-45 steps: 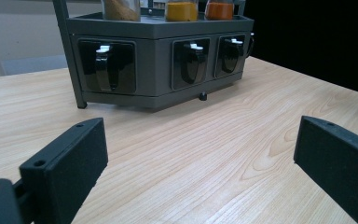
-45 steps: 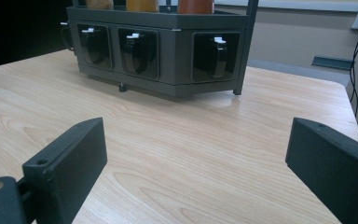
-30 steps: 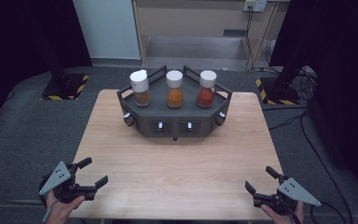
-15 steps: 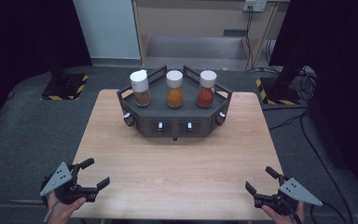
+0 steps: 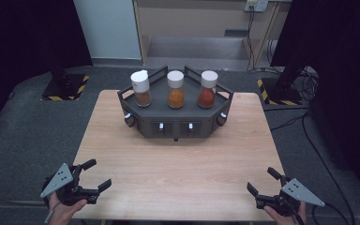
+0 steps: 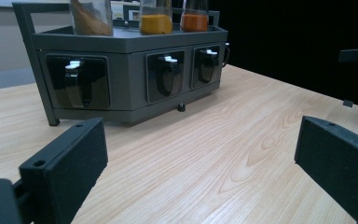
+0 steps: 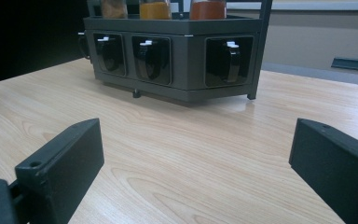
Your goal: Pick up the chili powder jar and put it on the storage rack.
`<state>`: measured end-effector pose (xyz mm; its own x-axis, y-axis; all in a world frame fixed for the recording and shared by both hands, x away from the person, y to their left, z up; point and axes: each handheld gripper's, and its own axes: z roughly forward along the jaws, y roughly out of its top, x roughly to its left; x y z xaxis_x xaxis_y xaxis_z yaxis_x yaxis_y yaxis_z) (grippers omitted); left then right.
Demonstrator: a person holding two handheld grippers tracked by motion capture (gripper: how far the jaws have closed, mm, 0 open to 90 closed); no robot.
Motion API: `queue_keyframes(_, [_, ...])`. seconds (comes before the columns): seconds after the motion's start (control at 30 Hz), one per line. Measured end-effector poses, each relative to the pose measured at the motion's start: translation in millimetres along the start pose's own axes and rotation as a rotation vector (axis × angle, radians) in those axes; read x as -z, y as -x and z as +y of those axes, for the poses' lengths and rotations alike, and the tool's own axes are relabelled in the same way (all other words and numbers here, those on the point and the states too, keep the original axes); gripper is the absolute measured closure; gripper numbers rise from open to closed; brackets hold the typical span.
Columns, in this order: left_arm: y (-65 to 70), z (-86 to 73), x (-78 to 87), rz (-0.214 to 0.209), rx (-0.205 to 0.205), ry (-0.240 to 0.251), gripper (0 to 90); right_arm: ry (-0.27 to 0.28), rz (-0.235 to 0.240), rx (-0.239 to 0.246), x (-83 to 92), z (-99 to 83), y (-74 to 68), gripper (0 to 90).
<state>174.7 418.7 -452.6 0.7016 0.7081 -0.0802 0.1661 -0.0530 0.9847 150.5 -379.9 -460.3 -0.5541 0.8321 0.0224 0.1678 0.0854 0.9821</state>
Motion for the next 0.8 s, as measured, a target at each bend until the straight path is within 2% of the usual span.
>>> queue_keyframes(0.23, [0.6,0.0,-1.0,-0.013,-0.012,0.005,1.2,0.005,-0.005,-0.010,0.6,-1.2,0.8,2.6])
queue_keyframes(0.8, [0.0,-4.2,4.9,0.029,0.010,0.041,0.7,0.022,-0.046,-0.047,4.3,-4.9,1.8,1.9])
